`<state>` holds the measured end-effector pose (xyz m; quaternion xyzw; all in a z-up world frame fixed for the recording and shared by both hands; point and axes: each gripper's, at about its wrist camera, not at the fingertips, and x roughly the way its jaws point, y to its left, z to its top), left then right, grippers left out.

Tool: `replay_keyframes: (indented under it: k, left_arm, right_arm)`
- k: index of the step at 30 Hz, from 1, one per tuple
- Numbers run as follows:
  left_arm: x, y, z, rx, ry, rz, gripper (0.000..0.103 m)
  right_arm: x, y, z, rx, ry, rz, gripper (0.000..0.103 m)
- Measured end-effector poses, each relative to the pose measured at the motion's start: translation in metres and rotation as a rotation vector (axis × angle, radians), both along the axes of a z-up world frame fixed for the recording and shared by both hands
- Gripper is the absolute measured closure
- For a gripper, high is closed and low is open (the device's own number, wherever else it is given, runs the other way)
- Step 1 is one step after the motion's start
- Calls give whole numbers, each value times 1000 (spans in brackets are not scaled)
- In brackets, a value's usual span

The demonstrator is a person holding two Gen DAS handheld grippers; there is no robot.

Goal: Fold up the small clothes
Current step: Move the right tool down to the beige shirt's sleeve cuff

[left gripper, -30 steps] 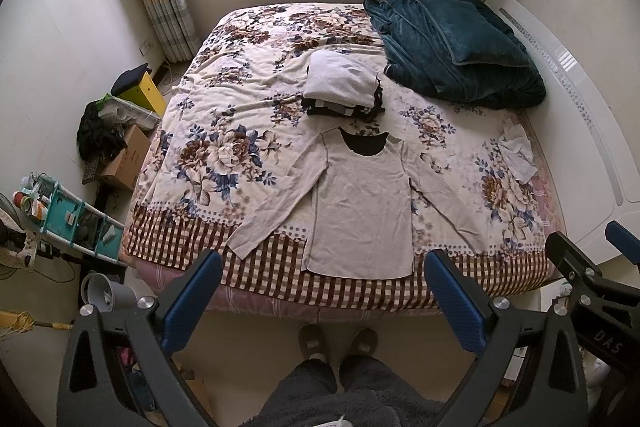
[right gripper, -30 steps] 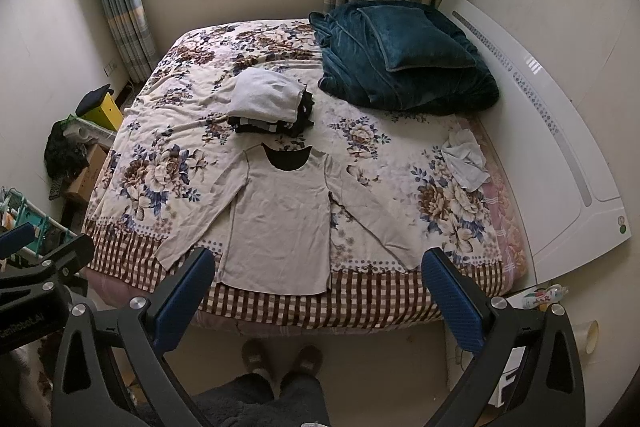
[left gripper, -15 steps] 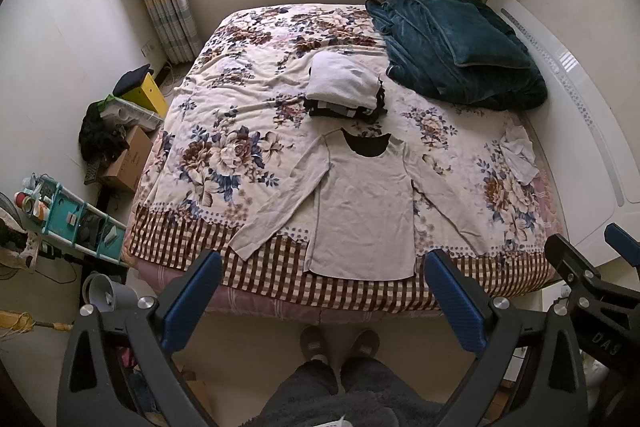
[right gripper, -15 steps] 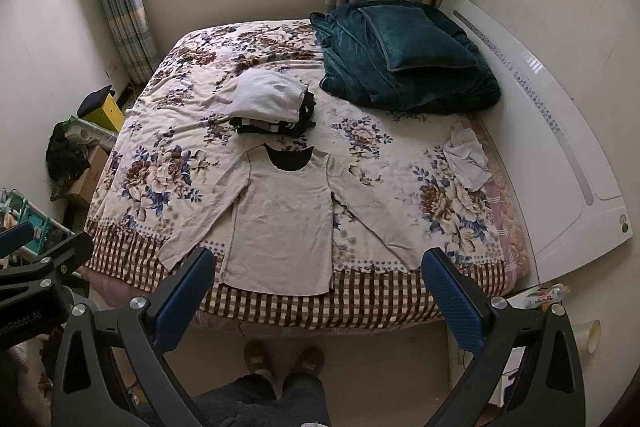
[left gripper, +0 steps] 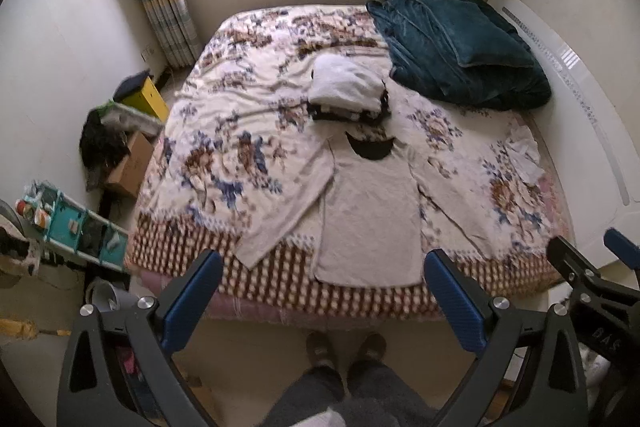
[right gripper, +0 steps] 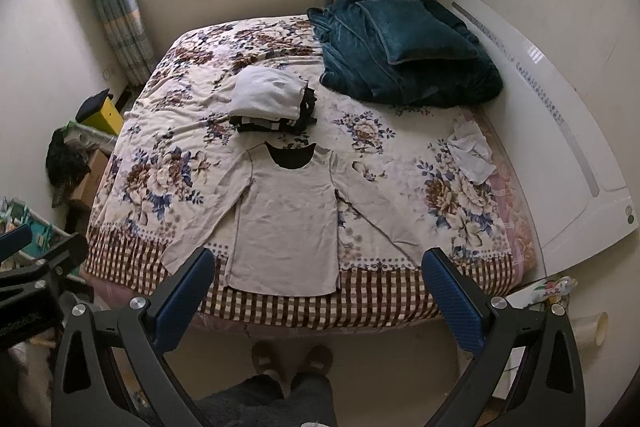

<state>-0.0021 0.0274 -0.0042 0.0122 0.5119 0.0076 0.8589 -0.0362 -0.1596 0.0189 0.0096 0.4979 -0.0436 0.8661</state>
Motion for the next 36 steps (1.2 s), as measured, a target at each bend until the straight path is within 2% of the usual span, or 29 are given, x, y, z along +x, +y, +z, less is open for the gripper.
replay_keyframes:
  k: [2,4,9,12,17,21,23,28,31,36]
  left_arm:
    - [15,4,-12,37,-42,-2,0]
    - [34,4,-30,80,-66,-11,0]
    - [97,-4,-103,143,-63,-65,0]
    - [137,-24,-154,172,-18,-87,0]
    - [197,-62,-235,199,67,-101,0]
    - [238,-94,-293,221,122,-89,0]
    - [254,-106,-319,207,152,-68,0]
    - [277,-136,-385,167,237,-46,0]
    - [286,-149,-419,151,292,-46,0]
    - [291,-168,-463,139,347,-84,0]
  right_arm:
    - [9,-7,-14,41,1,-39,0]
    - [31,-19,-41,48,29,-109,0]
    - [67,-62,-123,66,89,-291,0]
    - [90,-98,-179,113,143,-415,0]
    - [131,-178,-294,224,251,-599,0]
    - [161,-238,-385,273,317,-695,0]
    - [170,-262,-427,286,366,-735,0]
    - [161,-321,-518,378,454,-913,0]
    - [141,-348,-557,433,479,-1016,0]
    - [114,-381,-618,597,425,-1196,0]
